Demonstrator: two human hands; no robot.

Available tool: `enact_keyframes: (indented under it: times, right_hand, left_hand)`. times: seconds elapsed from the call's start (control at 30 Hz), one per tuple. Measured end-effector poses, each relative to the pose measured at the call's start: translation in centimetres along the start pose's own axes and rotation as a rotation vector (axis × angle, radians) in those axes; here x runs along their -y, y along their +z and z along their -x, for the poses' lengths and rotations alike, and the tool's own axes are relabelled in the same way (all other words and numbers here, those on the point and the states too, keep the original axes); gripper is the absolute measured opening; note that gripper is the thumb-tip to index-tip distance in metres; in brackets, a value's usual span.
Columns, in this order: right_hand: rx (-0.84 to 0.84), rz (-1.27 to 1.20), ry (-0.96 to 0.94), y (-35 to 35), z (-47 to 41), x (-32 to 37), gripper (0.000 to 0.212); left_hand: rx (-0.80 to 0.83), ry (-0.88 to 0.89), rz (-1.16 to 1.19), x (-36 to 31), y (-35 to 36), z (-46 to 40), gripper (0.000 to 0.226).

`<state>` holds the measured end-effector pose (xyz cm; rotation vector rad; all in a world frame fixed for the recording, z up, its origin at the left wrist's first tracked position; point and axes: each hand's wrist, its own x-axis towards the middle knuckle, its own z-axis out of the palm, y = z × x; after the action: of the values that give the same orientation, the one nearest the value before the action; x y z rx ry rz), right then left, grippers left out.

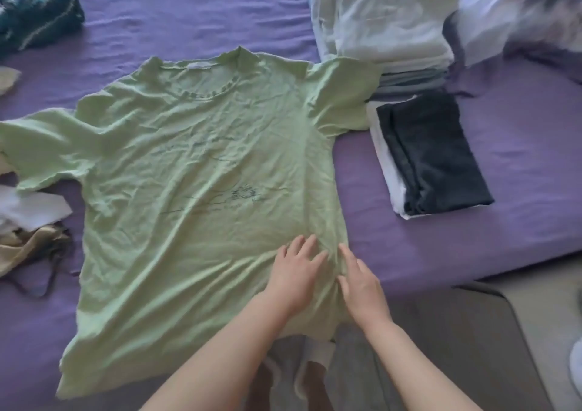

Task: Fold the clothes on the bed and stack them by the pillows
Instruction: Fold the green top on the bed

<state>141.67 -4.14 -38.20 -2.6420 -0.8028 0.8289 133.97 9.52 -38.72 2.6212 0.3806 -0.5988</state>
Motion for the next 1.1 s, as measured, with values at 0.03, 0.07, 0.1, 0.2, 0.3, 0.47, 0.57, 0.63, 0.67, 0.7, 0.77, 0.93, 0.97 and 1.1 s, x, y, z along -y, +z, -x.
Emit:
enact_keyframes:
  times: [0.03,0.07,0.1,0.2,0.3,0.47,0.57,0.63,0.67,0.7,0.77,0.93,0.97,1.1]
  right_hand:
    - [0.0,-0.048,-0.006,-0.3,-0.1,-0.3,0.06]
    - [-0.024,-0.079,0.008,-0.7,-0.2,-0.8,0.057]
    - [-0.052,-0.092,0.033,-1.2,-0.2,-1.5,0.054]
    - [-0.04,-0.036,-0.004,-2.0,0.1,-3.4,0.053]
    - [0.052,0.011,-0.125,-2.1,-0.1,-3.9,0.064]
    - [0.028,0.238,-0.211,-2.7,-0.8,-3.1,0.061]
    - [0.001,0.309,-0.378,-3.4,-2.0,-1.2,0.063]
    - [0.058,0.357,-0.454,-3.5,-3.5,0.8,0.06]
    - [0.101,0.366,-0.468,-3.5,-4.4,1.9,0.059]
    - [0.124,0.37,-0.476,-3.4,-5.3,3.0,0.059]
    - [0.159,0.409,-0.488,-3.3,-7.3,5.7,0.059]
    - [0.175,0.446,-0.494,-3.3,-12.9,12.2,0.06]
    - [0.174,0.444,-0.483,-3.0,-14.2,13.3,0.06]
    - [0.254,0.458,-0.402,-1.9,-18.7,16.6,0.062]
  left_hand:
    - [0.013,-0.012,-0.013,-0.4,0.1,-0.1,0.06]
    - [0.031,-0.024,-0.027,-0.8,0.2,-0.2,0.062]
    - [0.057,-0.034,-0.041,-1.2,0.2,-0.4,0.063]
    - [0.105,-0.063,-0.056,-2.5,0.4,-1.0,0.066]
    - [0.133,-0.065,-0.07,-4.1,0.6,-1.6,0.068]
    - [0.172,-0.12,-0.087,-3.8,-0.1,-0.9,0.072]
    - [0.158,-0.241,-0.048,-2.1,-1.4,-0.1,0.067]
    - [0.18,-0.3,-0.035,-0.4,-2.6,0.4,0.065]
    - [0.19,-0.323,-0.031,0.6,-3.3,0.7,0.065]
    - [0.195,-0.342,-0.027,1.6,-3.9,0.9,0.066]
    - [0.194,-0.366,-0.027,3.8,-5.4,1.1,0.066]
    - [0.126,-0.384,-0.057,10.8,-8.7,-0.8,0.064]
    - [0.107,-0.383,-0.061,12.4,-9.3,-1.4,0.063]
    - [0.103,-0.396,-0.065,18.3,-10.4,-3.7,0.066]
